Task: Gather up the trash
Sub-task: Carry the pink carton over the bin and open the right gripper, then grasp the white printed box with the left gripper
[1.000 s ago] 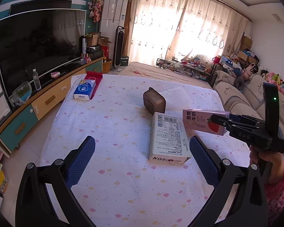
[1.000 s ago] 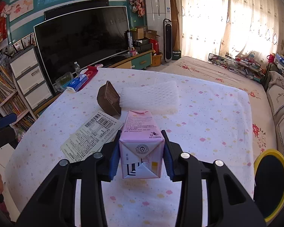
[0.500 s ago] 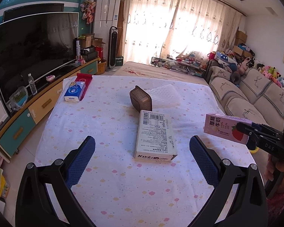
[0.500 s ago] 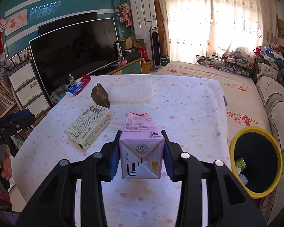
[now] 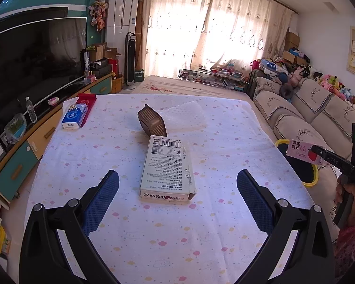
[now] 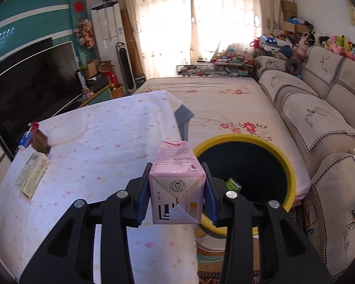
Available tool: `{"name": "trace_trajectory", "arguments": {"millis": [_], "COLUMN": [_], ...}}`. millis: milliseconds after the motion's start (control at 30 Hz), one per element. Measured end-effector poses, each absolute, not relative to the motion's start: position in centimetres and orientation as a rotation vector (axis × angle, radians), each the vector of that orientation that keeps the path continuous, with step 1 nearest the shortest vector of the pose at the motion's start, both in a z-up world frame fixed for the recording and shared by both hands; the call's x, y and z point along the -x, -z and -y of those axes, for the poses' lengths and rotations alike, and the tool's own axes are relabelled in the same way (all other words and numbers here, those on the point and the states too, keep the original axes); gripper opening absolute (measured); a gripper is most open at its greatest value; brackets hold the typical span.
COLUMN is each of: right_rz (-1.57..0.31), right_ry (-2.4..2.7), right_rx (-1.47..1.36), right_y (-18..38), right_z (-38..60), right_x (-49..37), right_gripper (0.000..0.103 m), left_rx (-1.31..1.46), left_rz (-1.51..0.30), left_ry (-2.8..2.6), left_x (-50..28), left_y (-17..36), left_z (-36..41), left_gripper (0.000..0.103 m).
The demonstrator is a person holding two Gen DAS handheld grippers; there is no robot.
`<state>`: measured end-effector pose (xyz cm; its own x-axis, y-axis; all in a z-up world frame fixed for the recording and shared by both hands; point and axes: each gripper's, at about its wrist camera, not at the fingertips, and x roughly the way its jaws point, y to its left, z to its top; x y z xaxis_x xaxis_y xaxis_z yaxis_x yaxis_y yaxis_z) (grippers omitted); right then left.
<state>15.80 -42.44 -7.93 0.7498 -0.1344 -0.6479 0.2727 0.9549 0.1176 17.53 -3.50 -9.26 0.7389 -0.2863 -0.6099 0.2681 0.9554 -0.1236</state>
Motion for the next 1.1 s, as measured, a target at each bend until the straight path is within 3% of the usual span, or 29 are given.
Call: {"name": "trace_trajectory", "arguments": {"millis": [300, 367, 1100], "right_rz": [-0.788, -0.785, -0.722], "right_ry": [0.389, 0.410, 0.317], "right_rx": [-0.243, -0.260, -0.255], "right_y": [12.6, 12.9, 10.8], "right_z": [48.6, 49.0, 44.0], "right_x": [-18.3, -18.3, -16.3], "right_gripper": [0.040, 0.055, 0.060], "left_rx": [0.017, 0.017, -0.064], "left_rz": [-0.696, -0.699, -0.845], "left_ry": [0.304, 0.303, 0.264], "left_x": [-18.3, -18.5, -25.8], "left_y": [9.7, 9.8, 15.7], "left_z": [4.6, 4.7, 6.3], "left_gripper": [0.098, 0.098, 0.098]}}
